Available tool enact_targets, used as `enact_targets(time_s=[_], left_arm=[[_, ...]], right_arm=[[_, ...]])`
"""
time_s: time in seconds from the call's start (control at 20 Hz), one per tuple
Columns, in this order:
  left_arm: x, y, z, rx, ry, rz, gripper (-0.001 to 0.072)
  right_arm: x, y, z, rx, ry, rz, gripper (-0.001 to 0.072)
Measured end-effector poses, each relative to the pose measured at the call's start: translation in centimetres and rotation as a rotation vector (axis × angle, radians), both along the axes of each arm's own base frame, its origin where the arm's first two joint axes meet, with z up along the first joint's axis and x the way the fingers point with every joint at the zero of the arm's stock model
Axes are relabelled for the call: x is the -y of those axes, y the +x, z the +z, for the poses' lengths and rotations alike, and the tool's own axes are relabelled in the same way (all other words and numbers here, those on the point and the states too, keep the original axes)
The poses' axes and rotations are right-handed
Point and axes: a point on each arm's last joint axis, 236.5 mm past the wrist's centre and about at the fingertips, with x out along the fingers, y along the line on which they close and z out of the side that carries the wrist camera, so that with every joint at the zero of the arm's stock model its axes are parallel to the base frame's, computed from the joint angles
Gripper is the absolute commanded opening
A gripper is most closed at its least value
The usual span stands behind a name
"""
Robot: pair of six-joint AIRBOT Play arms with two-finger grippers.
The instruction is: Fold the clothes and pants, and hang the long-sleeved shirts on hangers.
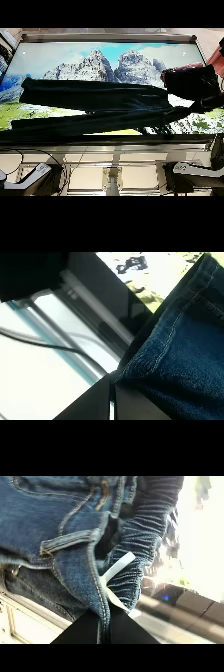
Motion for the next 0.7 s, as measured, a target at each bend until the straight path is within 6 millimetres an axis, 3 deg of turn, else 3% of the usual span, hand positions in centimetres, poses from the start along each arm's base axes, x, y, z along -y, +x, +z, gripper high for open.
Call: enact_targets(time_s=[0.25, 0.35, 0.5, 0.7], left_arm=[[2.0, 2.5, 0.0, -0.017, -0.007, -0.163, 0.0037], [2.4, 3.9, 0.9, -0.006, 0.009, -0.215, 0.0035], [2.4, 7.4, 4.4, 0.087, 0.040, -0.262, 0.0036], [2.7, 14.2, 10.1, 0.241, 0.059, -0.310, 0.0036]], right_arm=[[0.3, -3.9, -0.8, -0.045, 0.008, -0.063, 0.0038], [0.4, -5.2, -0.4, -0.050, 0.010, -0.089, 0.0038], [-0.4, -5.2, 1.1, -0.008, 0.043, -0.114, 0.0038], [-0.3, -2.8, 2.0, 0.060, 0.061, -0.229, 0.0037]])
